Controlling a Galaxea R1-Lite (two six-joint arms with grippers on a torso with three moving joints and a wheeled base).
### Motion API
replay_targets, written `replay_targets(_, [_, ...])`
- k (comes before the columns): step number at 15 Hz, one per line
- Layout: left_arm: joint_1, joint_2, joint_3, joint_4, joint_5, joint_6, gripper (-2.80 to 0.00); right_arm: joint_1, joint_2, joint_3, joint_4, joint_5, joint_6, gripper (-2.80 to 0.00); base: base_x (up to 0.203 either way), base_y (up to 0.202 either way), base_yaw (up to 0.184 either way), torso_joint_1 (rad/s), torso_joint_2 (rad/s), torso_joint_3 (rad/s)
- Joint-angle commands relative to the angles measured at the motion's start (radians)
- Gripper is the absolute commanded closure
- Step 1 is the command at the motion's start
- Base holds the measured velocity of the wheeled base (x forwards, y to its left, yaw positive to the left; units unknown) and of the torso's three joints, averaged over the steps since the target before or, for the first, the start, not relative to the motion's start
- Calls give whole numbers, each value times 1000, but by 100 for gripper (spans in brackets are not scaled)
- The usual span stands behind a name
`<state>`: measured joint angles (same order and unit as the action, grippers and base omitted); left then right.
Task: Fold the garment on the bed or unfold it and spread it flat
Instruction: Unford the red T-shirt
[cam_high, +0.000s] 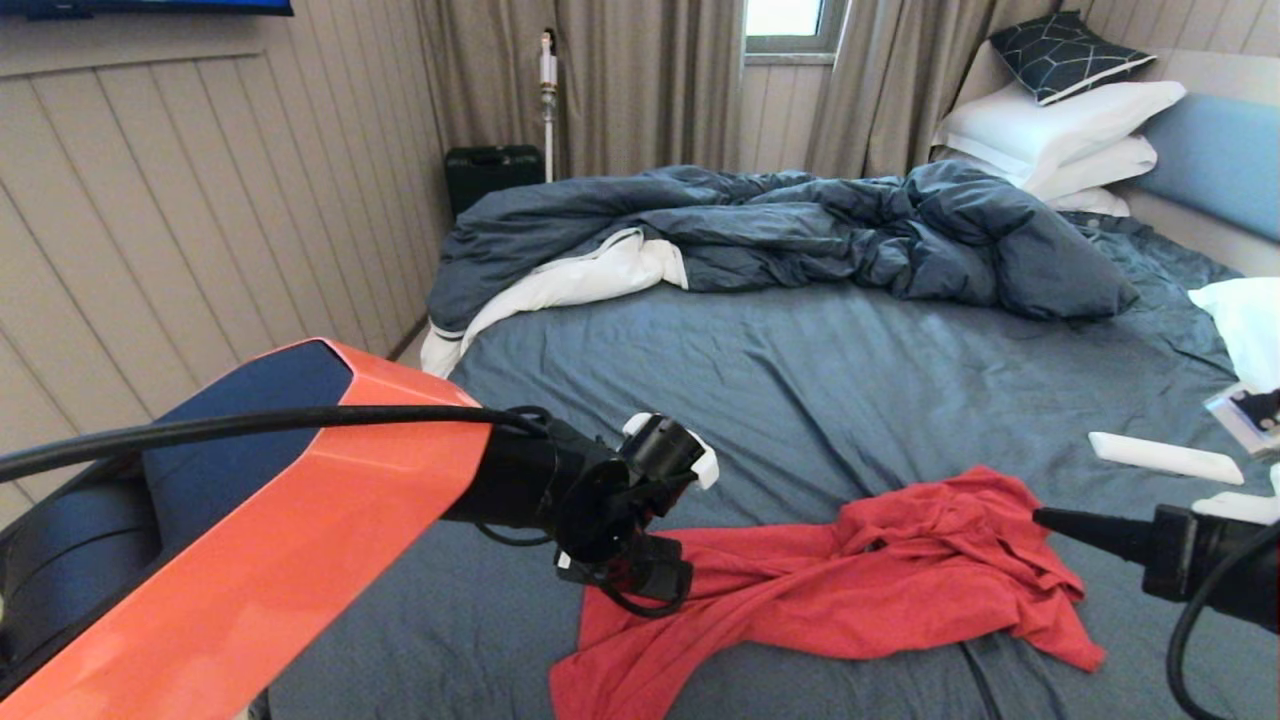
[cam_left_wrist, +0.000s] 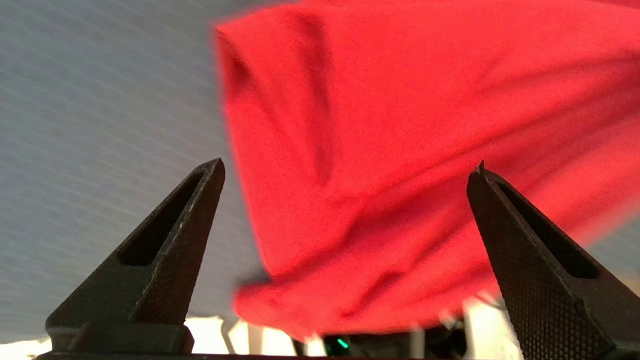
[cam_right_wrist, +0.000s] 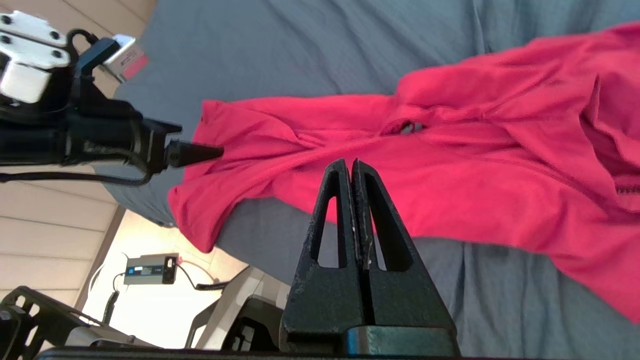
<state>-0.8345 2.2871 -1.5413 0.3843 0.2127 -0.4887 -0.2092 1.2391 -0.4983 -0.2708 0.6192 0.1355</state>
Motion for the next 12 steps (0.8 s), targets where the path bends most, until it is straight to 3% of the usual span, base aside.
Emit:
replay_targets(1, [-5,17,-1,0,15,-1,-280,-9,-7,5,-2,8,0,0,0,0,0,0,0,0])
replay_targets(4, [-3,20,-2,-15,17,1,-280,-32,-11,6,-2,63,-2,0,0,0,0,0,0,0])
replay_targets(12, [0,28,-3,-16,19,19,-280,-32,-20,6,-4,67,-2,0,0,0,0,0,0,0])
